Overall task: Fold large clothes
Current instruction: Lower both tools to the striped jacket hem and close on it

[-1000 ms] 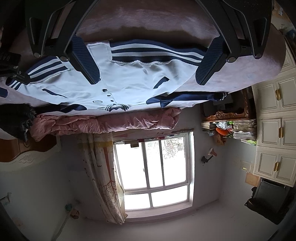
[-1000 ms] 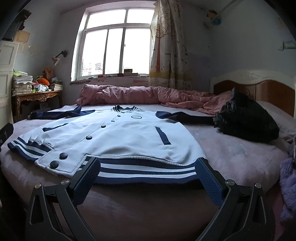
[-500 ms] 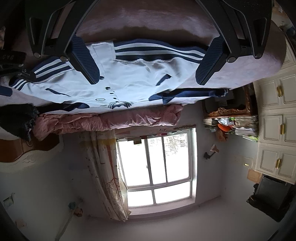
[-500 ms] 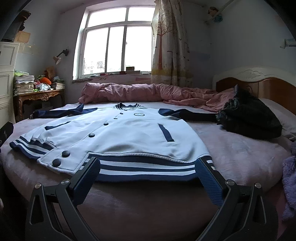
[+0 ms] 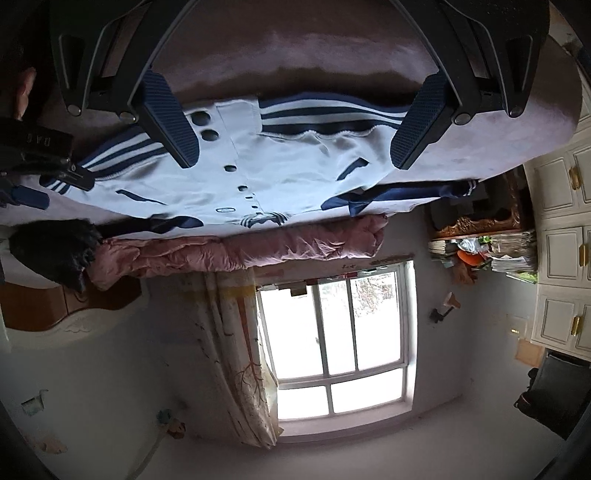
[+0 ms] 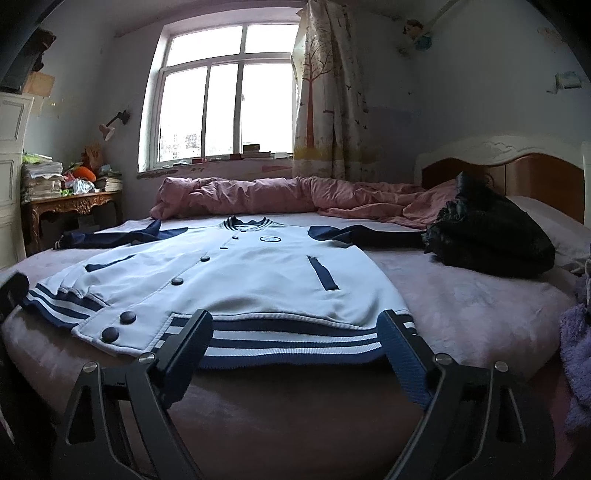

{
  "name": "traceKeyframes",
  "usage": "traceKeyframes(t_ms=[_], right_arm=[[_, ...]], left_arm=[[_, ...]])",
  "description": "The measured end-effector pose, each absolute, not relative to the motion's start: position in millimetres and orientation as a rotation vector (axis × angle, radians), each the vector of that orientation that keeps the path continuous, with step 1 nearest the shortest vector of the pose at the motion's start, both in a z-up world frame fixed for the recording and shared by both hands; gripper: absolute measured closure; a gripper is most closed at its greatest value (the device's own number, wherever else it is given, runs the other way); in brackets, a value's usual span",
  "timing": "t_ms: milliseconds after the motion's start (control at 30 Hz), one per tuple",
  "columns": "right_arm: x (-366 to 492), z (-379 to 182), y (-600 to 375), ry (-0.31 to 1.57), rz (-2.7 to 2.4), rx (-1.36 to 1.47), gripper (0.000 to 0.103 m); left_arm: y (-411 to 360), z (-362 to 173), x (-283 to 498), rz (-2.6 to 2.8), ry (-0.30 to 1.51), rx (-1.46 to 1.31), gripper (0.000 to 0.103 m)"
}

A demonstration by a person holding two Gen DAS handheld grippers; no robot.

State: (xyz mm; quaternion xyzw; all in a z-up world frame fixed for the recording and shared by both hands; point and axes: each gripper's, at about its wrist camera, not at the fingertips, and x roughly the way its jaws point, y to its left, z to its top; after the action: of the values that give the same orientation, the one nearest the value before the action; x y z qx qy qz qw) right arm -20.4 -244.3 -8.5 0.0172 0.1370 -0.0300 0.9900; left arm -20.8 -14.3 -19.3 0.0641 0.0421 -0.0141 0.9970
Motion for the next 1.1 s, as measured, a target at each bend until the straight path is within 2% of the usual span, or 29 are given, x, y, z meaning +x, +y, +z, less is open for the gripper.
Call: traceKeyframes(t_ms=[167,233,267,300,367,433,467,500,833,967,1000,1033,1067,1100], right_arm=[[-20,-9,-245,0.34,0.08,0.069,0.013],[-16,-15,-247,0.398,0.158,0.123,0.02],[-15,-18,-249,0.426,0.19,0.153,0.021],[-12,-24,-253,0.475,0.239,0.213,0.025],[-8,-34,-258,0.525,0.27,0.298,0.03],[-4,-43,-262,0.554,0.261,0.346,0.03],[-1,-45,-263,0.565,0.258,0.357,0.031],[1,-45,-263,0.569,0.253,0.36,0.032],[27,-51,-268,0.569,0.216,0.473,0.033],[42,-43,-264,0.573,0.203,0.427,0.034],[45,-41,-264,0.571,0.191,0.412,0.045],[50,-40,-265,0.571,0.16,0.391,0.07],[54,-39,-268,0.58,0.163,0.39,0.077],[57,-36,-270,0.587,0.18,0.398,0.081]], left_arm=[[-4,-25,-15,-0.113,0.197,0.031,0.001],[5,-32,-6,-0.159,0.322,-0.058,0.011],[11,-35,-1,-0.2,0.396,-0.124,0.022],[19,-40,3,-0.247,0.457,-0.217,0.027],[31,-50,8,-0.255,0.516,-0.34,0.027],[36,-58,18,-0.219,0.566,-0.375,0.033],[40,-61,24,-0.206,0.59,-0.386,0.044],[43,-63,28,-0.2,0.597,-0.399,0.049],[48,-59,65,-0.153,0.607,-0.454,0.049],[68,-56,81,-0.179,0.593,-0.585,0.049],[70,-55,85,-0.173,0.595,-0.59,0.058],[70,-52,90,-0.148,0.6,-0.565,0.068],[70,-50,93,-0.123,0.608,-0.528,0.089],[70,-47,95,-0.132,0.609,-0.514,0.092]])
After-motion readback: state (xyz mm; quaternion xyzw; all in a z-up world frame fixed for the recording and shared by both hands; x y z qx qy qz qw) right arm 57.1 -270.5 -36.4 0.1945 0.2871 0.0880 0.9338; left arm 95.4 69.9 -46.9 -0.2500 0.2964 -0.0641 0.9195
